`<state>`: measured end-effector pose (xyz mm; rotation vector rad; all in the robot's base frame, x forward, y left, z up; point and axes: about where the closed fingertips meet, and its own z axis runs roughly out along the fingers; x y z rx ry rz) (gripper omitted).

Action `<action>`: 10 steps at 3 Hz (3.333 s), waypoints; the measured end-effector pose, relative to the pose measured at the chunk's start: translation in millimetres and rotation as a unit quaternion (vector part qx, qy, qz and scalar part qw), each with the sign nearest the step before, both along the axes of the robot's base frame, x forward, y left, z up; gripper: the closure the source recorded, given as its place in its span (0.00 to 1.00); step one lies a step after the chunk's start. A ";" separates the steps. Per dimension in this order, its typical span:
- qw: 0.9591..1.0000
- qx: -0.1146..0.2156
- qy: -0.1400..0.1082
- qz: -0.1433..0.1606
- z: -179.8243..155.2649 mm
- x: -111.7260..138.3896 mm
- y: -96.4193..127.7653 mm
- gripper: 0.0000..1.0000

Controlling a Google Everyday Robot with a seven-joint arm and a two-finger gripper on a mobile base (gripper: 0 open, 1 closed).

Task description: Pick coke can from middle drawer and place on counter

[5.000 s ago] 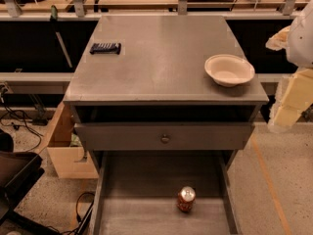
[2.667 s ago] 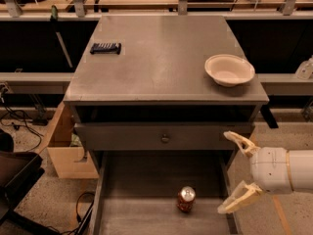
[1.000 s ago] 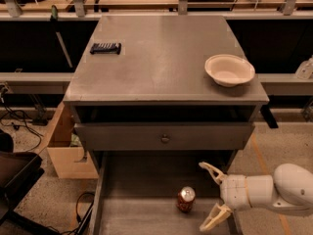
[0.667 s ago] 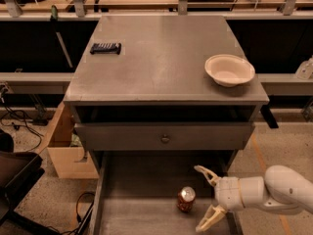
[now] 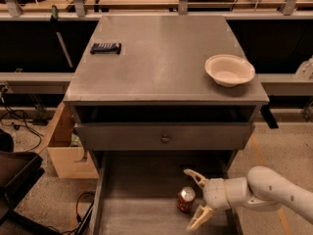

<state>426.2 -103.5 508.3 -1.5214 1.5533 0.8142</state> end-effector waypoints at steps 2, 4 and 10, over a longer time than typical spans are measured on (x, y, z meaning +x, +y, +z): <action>1.000 0.016 0.008 0.011 -33.2 18.8 13.2 0.00; 0.998 0.055 -0.004 0.001 -45.3 45.6 20.7 0.00; 0.999 0.038 0.003 0.004 -66.6 36.5 4.9 0.83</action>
Offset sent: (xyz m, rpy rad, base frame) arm 0.0383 0.0134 -0.0512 0.0573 0.0136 0.0179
